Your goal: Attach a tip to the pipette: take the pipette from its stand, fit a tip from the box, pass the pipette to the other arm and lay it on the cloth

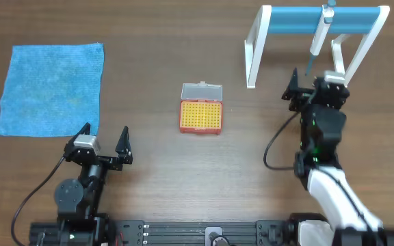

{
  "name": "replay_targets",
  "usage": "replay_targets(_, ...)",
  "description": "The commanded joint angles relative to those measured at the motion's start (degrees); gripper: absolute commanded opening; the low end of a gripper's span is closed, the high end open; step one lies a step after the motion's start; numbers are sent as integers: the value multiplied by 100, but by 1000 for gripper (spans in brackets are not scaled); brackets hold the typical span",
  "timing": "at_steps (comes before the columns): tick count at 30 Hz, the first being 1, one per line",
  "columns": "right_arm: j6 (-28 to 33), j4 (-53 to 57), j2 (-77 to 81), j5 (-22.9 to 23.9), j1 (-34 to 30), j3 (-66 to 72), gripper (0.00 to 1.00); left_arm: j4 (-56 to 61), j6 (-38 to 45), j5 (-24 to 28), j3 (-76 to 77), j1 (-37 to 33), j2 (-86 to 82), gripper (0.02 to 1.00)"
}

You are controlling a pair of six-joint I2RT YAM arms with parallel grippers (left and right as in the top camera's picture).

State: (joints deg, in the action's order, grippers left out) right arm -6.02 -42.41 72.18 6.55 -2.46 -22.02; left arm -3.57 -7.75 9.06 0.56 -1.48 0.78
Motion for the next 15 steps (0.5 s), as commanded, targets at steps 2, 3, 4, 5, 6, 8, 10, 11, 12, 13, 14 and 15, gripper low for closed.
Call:
replay_targets(2,350,273,907,-133,-15,-1244,976,-7,-55,63,-24,-7,-35,993)
replay_targets(3,468,302,1001,-245,-15,-1364,976,-7,-55,63,-24,-7,-35,996)
replay_targets(4,573,337,1091,-323,-17,-1462,976,-7,-55,63,-24,-7,-35,996)
replay_targets(5,719,376,1217,-356,-35,-1576,976,-7,-55,63,-24,-7,-35,996)
replay_targets(6,793,380,1322,-356,-55,-1639,976,-7,-52,63,-24,-7,-35,996)
replay_targets(8,850,378,1464,-361,-94,-1716,976,-7,-52,63,-24,-7,-35,998)
replay_targets(10,894,380,1600,-496,-142,-1816,976,-7,-55,63,-24,-7,-35,996)
replay_targets(11,929,382,1659,-586,-155,-1869,976,-7,-52,63,-24,-7,-35,996)
replay_targets(12,935,385,1720,-627,-173,-1923,976,-7,-52,66,-24,-7,-35,996)
replay_targets(13,938,417,1788,-623,-197,-1993,976,-4,-52,63,-24,-7,-35,996)
replay_targets(14,938,492,1834,-619,-229,-2046,976,-7,-55,63,-24,-7,-35,996)
replay_targets(15,938,555,1858,-619,-251,-2079,976,-7,-52,63,-24,-7,-35,996)
